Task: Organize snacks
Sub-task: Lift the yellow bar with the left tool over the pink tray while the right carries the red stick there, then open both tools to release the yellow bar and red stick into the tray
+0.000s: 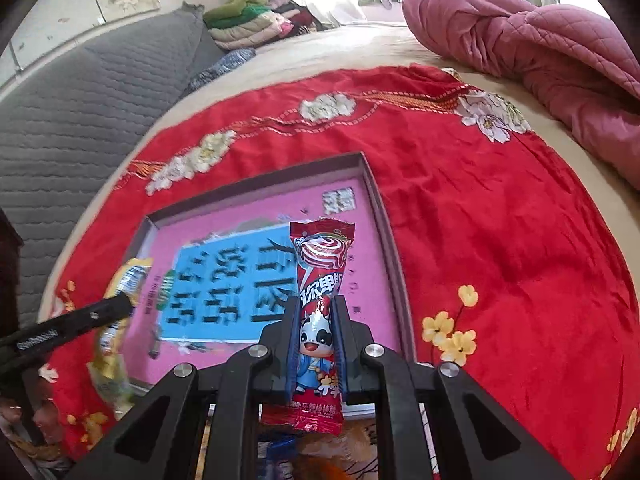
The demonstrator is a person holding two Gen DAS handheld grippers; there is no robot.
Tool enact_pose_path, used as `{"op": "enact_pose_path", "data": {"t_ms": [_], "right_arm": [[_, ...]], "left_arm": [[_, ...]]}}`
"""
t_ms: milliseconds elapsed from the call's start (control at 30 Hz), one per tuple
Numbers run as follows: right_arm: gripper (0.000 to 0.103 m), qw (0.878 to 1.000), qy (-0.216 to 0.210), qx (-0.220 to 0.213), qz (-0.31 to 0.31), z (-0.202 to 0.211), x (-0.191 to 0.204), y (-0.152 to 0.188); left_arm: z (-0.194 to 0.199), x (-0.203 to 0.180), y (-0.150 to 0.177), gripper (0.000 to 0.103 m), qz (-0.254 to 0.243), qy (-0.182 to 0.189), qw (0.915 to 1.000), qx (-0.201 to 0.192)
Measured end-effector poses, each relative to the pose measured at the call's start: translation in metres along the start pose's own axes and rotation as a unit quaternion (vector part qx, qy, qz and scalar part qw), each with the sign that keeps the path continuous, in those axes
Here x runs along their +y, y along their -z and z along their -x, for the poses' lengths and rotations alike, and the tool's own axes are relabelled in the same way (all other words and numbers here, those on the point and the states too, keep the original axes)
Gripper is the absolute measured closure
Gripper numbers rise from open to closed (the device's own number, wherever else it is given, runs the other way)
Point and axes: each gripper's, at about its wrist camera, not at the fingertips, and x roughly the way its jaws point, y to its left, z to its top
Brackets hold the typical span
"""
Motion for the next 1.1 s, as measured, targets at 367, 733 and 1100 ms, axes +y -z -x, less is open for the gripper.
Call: {"op": "enact_pose_path", "data": {"t_ms": [367, 733, 1100], "right_arm": [[0.088, 1.000, 0.023, 0.018, -0.005, -0.016, -0.011, 0.007], [0.087, 0.999, 0.032, 0.023, 0.000, -0.019, -0.010, 0.009], [0.087, 0.999, 0.033, 0.023, -0.004, -0.016, -0.010, 0.009]], "left_arm": [[-0.011, 0.014, 0.000, 0.086, 0.018, -0.013, 0.9997, 0.012], [-0.018, 0.027, 0.000, 0.086, 0.034, -0.026, 0.9989, 0.021], [-0.023, 0.032, 0.001, 0.085, 0.031, -0.033, 0.9986, 0.030]]}}
